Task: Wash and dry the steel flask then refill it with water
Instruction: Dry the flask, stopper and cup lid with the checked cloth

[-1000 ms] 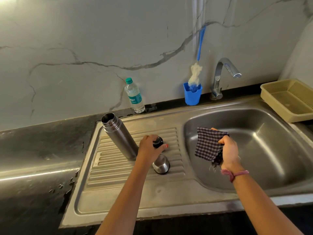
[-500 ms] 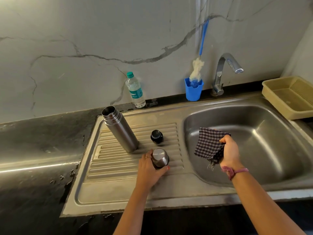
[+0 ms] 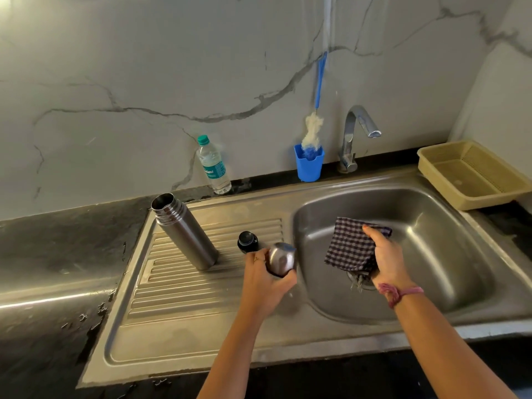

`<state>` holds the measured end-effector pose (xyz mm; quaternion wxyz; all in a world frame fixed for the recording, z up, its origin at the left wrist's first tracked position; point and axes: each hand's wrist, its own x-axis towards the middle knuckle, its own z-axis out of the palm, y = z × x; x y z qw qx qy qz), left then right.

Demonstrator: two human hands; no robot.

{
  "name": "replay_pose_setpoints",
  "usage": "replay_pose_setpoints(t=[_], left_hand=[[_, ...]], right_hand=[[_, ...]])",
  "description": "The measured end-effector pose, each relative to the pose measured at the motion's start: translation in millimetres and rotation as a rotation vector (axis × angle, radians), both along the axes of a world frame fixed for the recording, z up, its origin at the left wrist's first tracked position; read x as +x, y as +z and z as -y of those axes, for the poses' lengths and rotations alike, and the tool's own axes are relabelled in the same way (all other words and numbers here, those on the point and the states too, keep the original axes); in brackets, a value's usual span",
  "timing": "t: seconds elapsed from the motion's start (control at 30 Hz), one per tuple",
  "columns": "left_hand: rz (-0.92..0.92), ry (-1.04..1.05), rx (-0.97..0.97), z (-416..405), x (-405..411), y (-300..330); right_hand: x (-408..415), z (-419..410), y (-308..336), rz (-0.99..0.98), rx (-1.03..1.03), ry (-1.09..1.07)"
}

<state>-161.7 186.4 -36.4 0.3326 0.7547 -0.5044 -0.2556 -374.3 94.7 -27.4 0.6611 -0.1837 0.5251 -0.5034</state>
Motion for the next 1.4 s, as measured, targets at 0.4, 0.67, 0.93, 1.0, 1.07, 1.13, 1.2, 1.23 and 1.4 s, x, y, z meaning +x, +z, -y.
replay_pose_setpoints(t=[0.4, 0.67, 0.93, 1.0, 1.07, 1.13, 1.2, 1.23, 1.4], left_hand=[[-0.304, -0.001, 0.032, 47.8, -87.7, 26.4], [-0.615, 0.106, -0.101, 59.5, -115.8, 26.6], [-0.747, 0.066, -0.115, 64.3, -129.0, 33.3], [-0.723, 0.007, -0.145, 64.2, -132.5, 39.9], [-0.733, -0.026, -0.167, 66.4, -134.5, 45.7], [-0.767, -0.032, -0.192, 70.8, -135.3, 52.3], [-0.833, -0.018, -0.187, 75.8, -135.0, 58.1], [-0.879, -0.002, -0.184, 77.4, -135.0, 59.9], [-0.983, -0.059, -0.165, 75.3, -136.7, 67.6]], right_hand=[[-42.4, 12.8, 12.1, -0.279, -0.183, 0.093], [-66.6, 24.8, 16.8, -0.233, -0.223, 0.073], [-77.7, 39.6, 38.8, -0.139, -0.405, 0.215], [-72.9, 41.5, 49.2, -0.151, -0.5, 0.282], [-66.2, 39.6, 55.3, -0.201, -0.596, 0.379], [-59.2, 30.9, 54.5, -0.356, -0.731, 0.466], [-56.0, 27.4, 45.5, -0.701, -0.996, 0.45], [-55.0, 27.1, 39.3, -0.843, -1.15, 0.445], [-50.7, 41.7, 47.5, -0.582, -0.989, 0.432]])
